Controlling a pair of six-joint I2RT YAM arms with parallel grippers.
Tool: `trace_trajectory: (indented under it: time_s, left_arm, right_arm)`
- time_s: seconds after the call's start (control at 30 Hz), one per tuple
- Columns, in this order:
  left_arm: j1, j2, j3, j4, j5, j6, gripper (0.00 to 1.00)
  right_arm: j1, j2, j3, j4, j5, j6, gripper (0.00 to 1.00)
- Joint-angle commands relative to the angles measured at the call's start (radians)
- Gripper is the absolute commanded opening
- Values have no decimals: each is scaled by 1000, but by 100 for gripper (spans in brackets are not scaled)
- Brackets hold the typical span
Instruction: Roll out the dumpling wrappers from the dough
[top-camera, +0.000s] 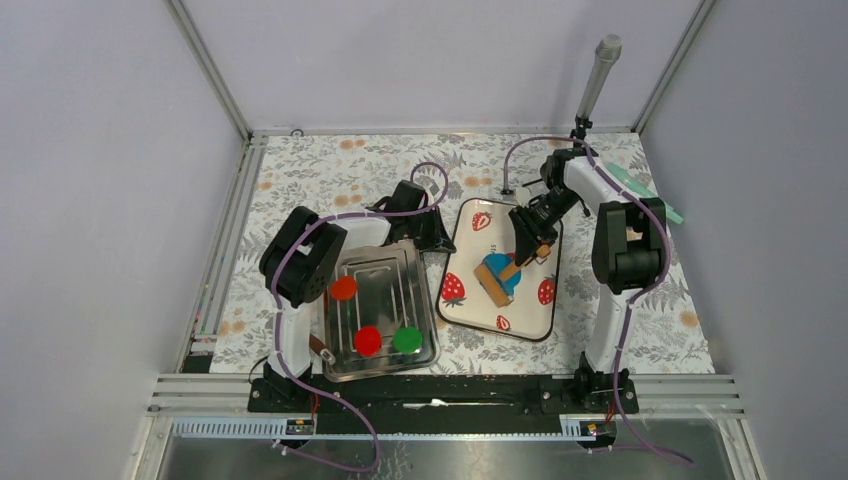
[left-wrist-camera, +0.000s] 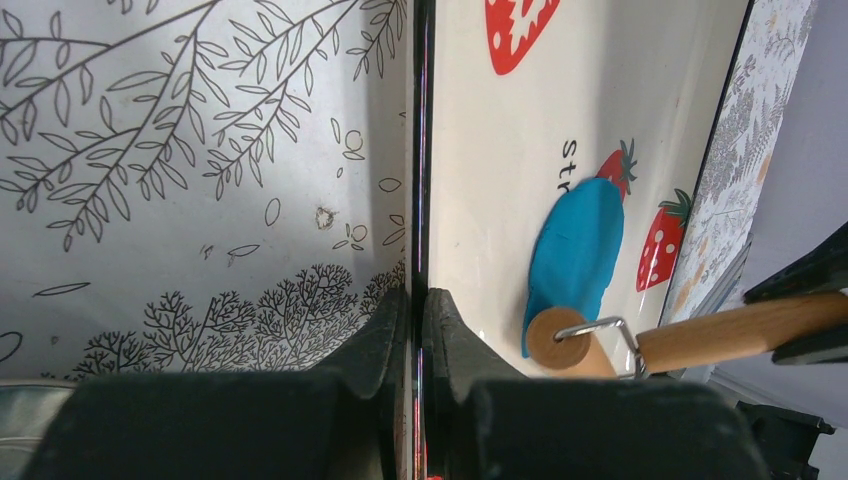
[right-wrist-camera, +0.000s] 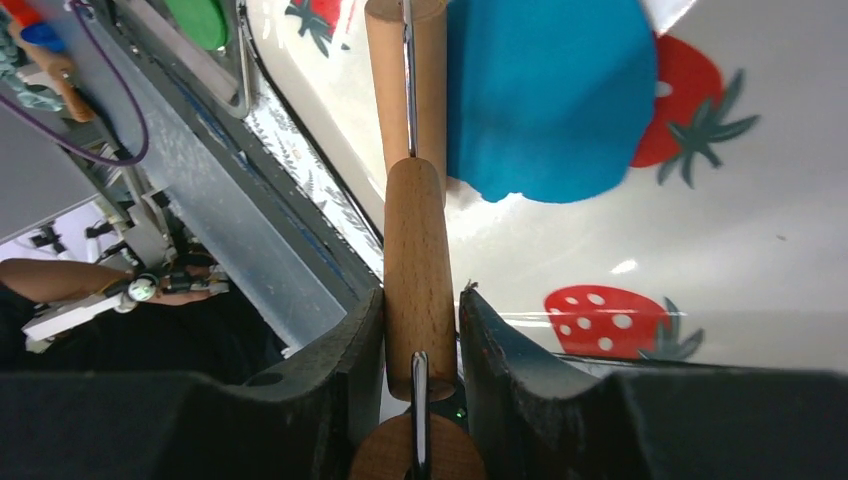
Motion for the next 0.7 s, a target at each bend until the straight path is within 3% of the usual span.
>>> trace_trajectory:
  time_s: [0.0,0.23,0.47,0.53,0.67]
  left_arm:
    - [-7,24,-47,-134,-91,41,0]
    - [-7,21,-46,-139,-95,43,0]
    - [-11,-40,-26,-132,-82,81,0]
    - [-13,-65,-13,-129,-72,94,10]
    - [-13,-123,31,-154,-59,119,50]
  right_arm:
    - [54,47,-95,104,181,-32,0]
    - [84,14,-121,114,98,-19,0]
    - [62,-240,-23,15,64,-103,0]
    - [26,-308,-12,-9,60,-100,0]
    - [-98,-415,-63,-21,96,-90,0]
